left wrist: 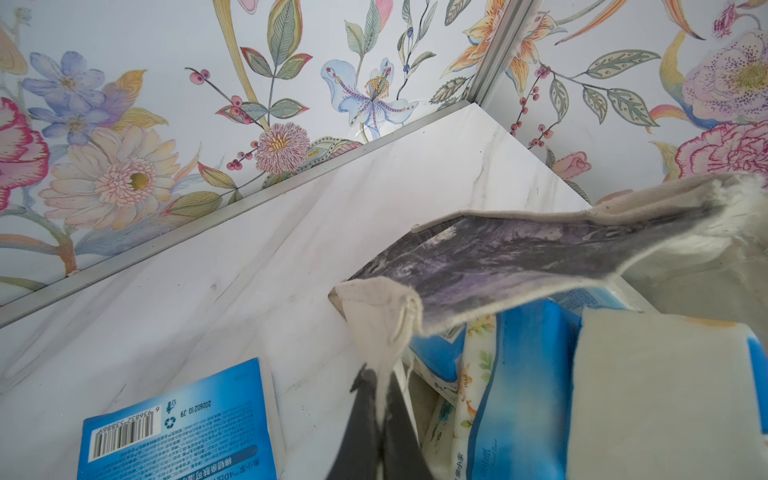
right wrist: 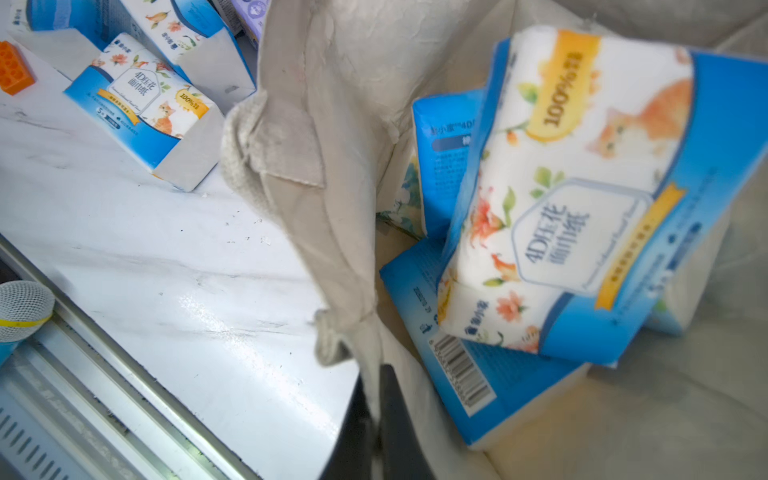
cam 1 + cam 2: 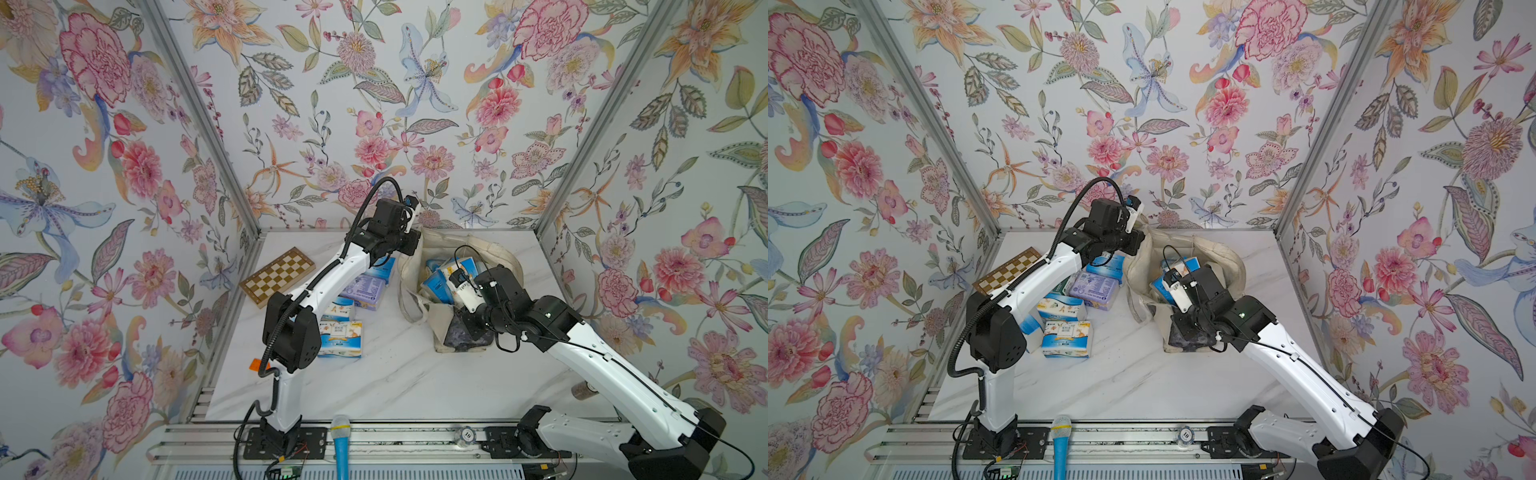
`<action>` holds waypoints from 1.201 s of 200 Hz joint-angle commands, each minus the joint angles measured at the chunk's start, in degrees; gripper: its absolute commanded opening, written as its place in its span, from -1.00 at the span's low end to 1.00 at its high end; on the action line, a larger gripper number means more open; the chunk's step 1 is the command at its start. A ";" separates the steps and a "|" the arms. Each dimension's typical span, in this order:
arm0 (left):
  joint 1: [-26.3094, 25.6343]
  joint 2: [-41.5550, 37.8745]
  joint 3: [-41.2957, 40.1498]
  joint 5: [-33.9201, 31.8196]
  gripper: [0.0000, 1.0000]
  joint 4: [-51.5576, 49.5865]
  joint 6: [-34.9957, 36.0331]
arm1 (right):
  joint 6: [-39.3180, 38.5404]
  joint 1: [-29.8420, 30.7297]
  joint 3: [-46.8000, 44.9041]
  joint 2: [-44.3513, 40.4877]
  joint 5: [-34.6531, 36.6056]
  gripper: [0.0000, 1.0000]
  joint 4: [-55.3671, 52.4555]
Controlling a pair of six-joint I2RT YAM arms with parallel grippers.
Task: Put tissues into the canvas bag
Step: Place the pack of facial tissues in the canvas bag, then adjust the canvas bag at the center of the board.
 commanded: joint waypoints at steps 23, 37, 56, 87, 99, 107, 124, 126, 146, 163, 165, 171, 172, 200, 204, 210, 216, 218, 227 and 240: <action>1.49 -3.57 -2.48 0.55 -1.00 1.84 -1.58 | 6.49 -1.36 2.55 0.55 8.70 -1.00 -11.87; 1.40 -4.43 -3.96 1.13 -1.00 1.95 -2.06 | 7.99 -2.18 3.38 1.10 12.80 -1.00 -13.56; 1.51 -6.09 -6.89 1.47 -1.00 2.29 -2.59 | 8.98 -2.52 4.71 0.67 19.58 -1.00 -14.17; 1.32 -9.86 -13.34 3.33 -1.00 4.04 -4.27 | 9.09 -6.21 8.54 -0.67 31.11 -1.00 -14.07; 1.12 -11.20 -15.61 4.09 -1.00 4.60 -5.08 | 8.83 -7.11 9.91 -0.83 35.20 -1.00 -13.99; 0.88 -12.08 -17.02 4.58 -1.00 4.97 -5.72 | 8.46 -7.27 10.47 -0.82 38.06 -1.00 -13.55; -0.04 -13.74 -20.04 5.88 -1.00 6.00 -7.17 | 5.97 -7.44 10.33 -1.23 42.57 -1.00 -10.48; -0.19 -13.88 -20.39 6.04 -1.00 6.14 -7.34 | 5.58 -7.44 10.23 -1.46 42.93 -1.00 -9.97; -1.73 -15.52 -24.20 7.74 -1.00 7.73 -9.53 | 2.22 -8.26 8.03 -2.58 43.72 -1.00 -5.87; -3.18 -16.84 -27.60 9.04 -1.00 9.41 -11.93 | 1.59 -9.52 6.55 -3.46 41.05 -1.00 -5.73; -3.35 -17.05 -27.95 9.23 -1.00 9.63 -12.24 | 1.50 -9.61 6.30 -3.66 40.68 -1.00 -5.77; -3.88 -17.38 -29.04 9.76 -1.00 10.40 -13.30 | 1.44 -9.77 5.57 -4.28 39.68 -1.00 -5.80; -3.97 -17.45 -29.26 9.85 -1.00 10.55 -13.46 | 1.44 -9.79 5.41 -4.46 39.43 -1.00 -5.78; -6.32 -18.36 -32.30 10.75 -1.00 12.83 -16.44 | 2.58 -10.51 2.70 -8.63 32.81 -0.93 -5.76; -6.49 -18.36 -32.56 10.65 -1.00 13.07 -16.56 | 2.85 -10.76 2.57 -9.15 31.30 -0.85 -5.76; -6.64 -18.42 -32.79 10.55 -1.00 13.55 -16.86 | 3.52 -11.23 2.57 -9.83 28.89 -0.73 -5.76; -6.73 -18.50 -33.04 10.34 -1.00 14.04 -17.18 | 4.22 -11.75 2.81 -10.45 26.18 -0.62 -5.68; -6.77 -18.56 -33.03 10.26 -1.00 14.17 -17.20 | 4.46 -11.93 2.90 -10.75 25.30 -0.58 -5.67; -6.82 -18.43 -32.99 9.82 -1.00 14.70 -17.37 | 5.43 -12.72 3.50 -11.63 21.49 -0.38 -5.05; -6.86 -18.15 -32.54 9.42 -1.00 14.85 -17.24 | 6.66 -13.58 4.34 -12.93 17.29 -0.06 -3.50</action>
